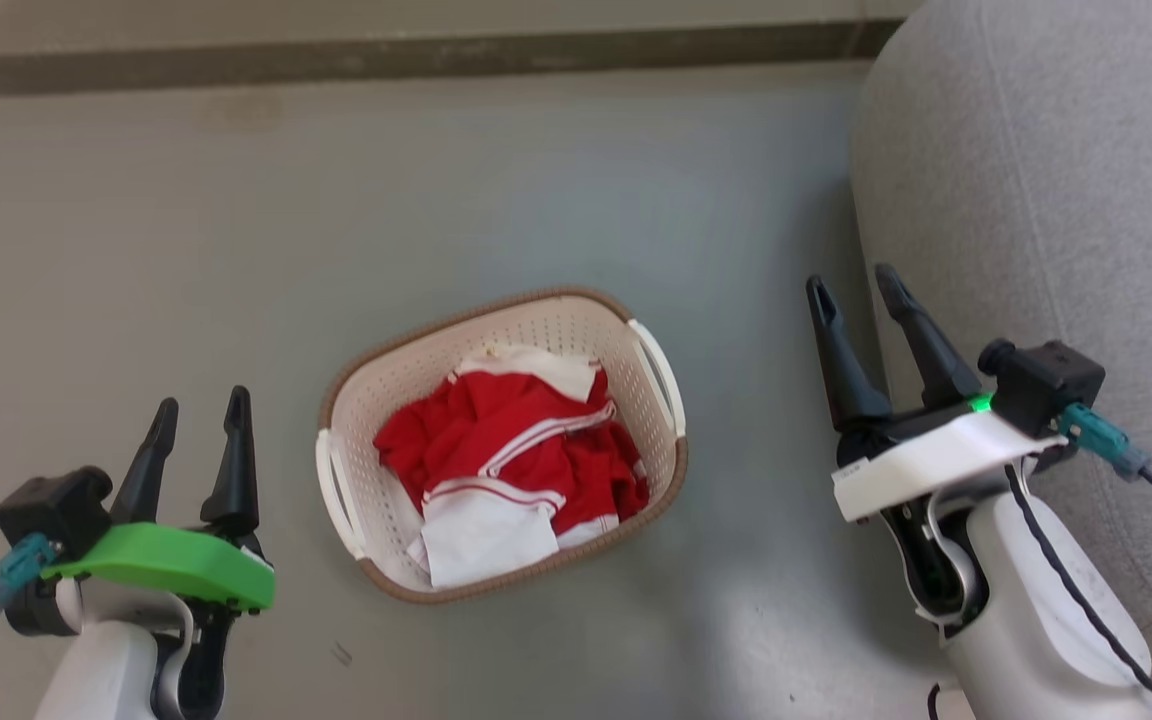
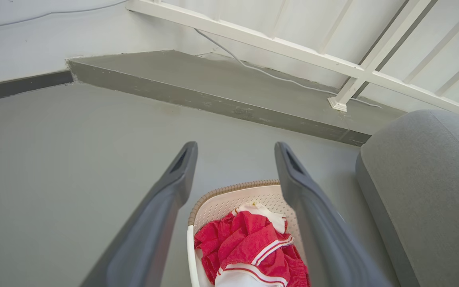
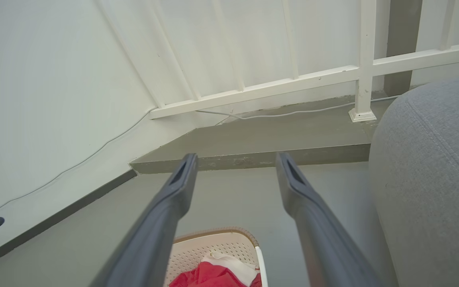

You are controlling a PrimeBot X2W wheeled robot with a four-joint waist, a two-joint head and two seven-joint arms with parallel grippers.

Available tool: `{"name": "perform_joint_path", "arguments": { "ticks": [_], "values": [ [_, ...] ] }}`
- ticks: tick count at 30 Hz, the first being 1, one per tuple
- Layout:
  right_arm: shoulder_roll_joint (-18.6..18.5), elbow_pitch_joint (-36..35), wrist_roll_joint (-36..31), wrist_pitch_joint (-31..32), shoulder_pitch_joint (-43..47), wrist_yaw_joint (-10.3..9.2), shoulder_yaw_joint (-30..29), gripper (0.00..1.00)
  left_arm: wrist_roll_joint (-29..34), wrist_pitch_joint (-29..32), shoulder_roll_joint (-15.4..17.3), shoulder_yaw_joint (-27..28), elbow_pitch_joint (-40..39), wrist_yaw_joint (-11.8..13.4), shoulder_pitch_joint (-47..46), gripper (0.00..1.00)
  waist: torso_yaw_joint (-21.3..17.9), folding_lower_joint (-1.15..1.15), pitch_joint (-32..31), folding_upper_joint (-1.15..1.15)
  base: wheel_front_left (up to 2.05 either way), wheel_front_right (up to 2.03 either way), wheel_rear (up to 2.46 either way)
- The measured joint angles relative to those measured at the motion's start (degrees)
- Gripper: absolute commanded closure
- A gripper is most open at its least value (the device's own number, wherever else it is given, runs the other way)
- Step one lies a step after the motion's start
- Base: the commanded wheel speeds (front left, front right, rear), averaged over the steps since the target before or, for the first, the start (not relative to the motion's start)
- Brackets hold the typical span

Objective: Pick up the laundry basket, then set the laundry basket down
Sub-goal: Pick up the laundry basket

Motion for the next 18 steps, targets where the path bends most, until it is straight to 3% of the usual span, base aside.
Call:
{"name": "perform_joint_path", "arguments": {
  "ticks": [18],
  "values": [
    [0.1,-1.4,-2.4,-0.2,-8.2,-0.11,3.1,0.00,-9.3,7.0,2.9,-2.2,16.4,0.0,-12.6,0.00,-1.9,0.00,14.3,0.00,0.00,0.00,0.00]
  ]
}}
